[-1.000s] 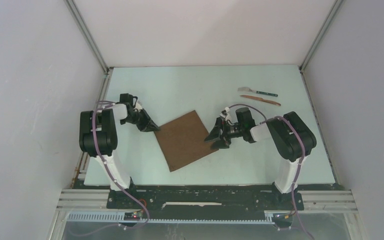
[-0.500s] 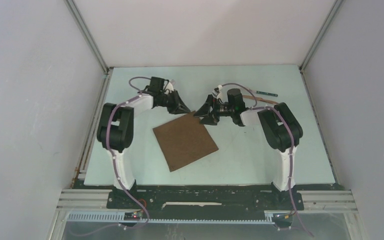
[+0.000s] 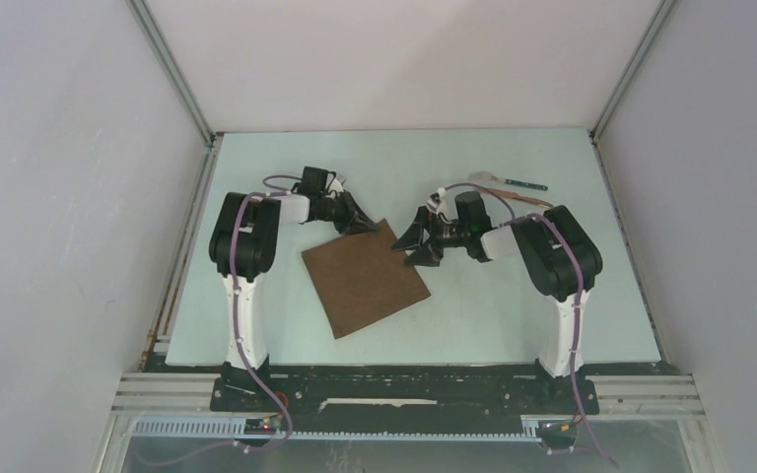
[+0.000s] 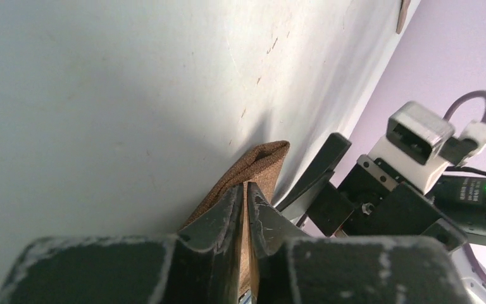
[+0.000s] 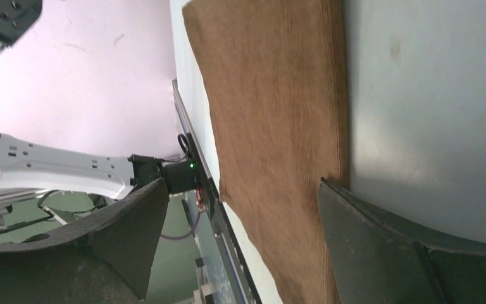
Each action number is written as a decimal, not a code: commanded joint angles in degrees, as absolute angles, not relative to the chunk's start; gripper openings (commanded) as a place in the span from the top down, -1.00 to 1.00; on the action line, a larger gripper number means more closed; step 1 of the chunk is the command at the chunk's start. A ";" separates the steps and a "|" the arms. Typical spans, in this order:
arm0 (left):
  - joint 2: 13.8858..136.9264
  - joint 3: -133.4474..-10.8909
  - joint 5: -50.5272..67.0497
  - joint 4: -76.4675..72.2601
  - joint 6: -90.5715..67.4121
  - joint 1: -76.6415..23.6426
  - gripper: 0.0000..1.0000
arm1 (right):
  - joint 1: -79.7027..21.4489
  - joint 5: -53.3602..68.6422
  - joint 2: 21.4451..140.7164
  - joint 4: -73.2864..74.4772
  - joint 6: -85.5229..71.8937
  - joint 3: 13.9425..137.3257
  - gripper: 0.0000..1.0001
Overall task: Fold the napkin into a case and place the utensils inside
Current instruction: Smooth out the square-folded napkin at the center of the board, then pick up the top corner of the square-folded napkin from the center of the board.
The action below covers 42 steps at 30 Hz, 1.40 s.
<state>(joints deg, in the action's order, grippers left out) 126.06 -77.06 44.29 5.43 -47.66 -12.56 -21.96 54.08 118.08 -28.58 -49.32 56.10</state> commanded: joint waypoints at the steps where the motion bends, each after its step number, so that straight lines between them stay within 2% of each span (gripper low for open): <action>1: 126.83 -77.66 43.94 3.19 -47.98 -10.80 0.71 | -20.57 55.93 114.17 -23.55 -44.38 50.96 -0.92; 9: 123.28 -81.83 43.12 10.99 -42.90 -10.62 0.63 | -19.78 57.52 106.92 -22.76 -41.97 39.31 -0.89; 14: 113.77 -87.19 39.68 23.61 -33.99 -10.63 0.51 | -21.67 47.73 89.74 -0.62 -30.12 38.31 -0.94; 16: 107.26 -89.05 35.43 31.44 -28.87 -10.66 0.47 | -25.89 39.63 83.48 9.10 -24.49 41.16 -0.98; 18: 99.56 -88.52 29.35 37.42 -24.83 -10.57 0.42 | -34.98 24.47 80.34 17.02 -17.73 46.05 -0.99; 21: 86.77 -81.86 18.31 42.56 -23.40 -9.28 0.33 | -53.27 -4.33 84.20 24.73 -9.81 56.29 -0.94; 23: 77.67 -74.92 11.67 43.62 -25.98 -6.10 0.29 | -60.08 -11.53 88.90 26.99 -7.59 61.98 -0.86; 28: 60.62 -57.63 7.05 43.67 -31.21 6.51 0.27 | -67.95 -10.54 100.84 27.88 -4.09 73.22 -0.46; 31: 55.54 -52.26 7.93 43.20 -30.10 9.93 0.27 | -69.86 -8.57 106.07 28.29 -2.76 77.54 -0.17; 33: 54.14 -50.20 9.58 43.13 -29.58 10.48 0.27 | -70.27 -6.46 108.29 28.02 -1.96 79.04 -0.05; 35: 53.63 -48.58 10.68 42.63 -29.36 10.47 0.27 | -70.84 -5.01 109.90 27.94 -1.02 80.21 -0.04; 42: 55.72 -46.52 14.42 40.51 -28.72 10.47 0.27 | -71.50 -1.98 114.43 27.99 -0.09 82.79 -0.21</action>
<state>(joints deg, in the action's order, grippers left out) 55.22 -46.39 11.68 43.38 -29.87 10.15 -70.46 -3.55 113.16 28.12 -1.89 79.66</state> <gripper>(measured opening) 0.365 0.596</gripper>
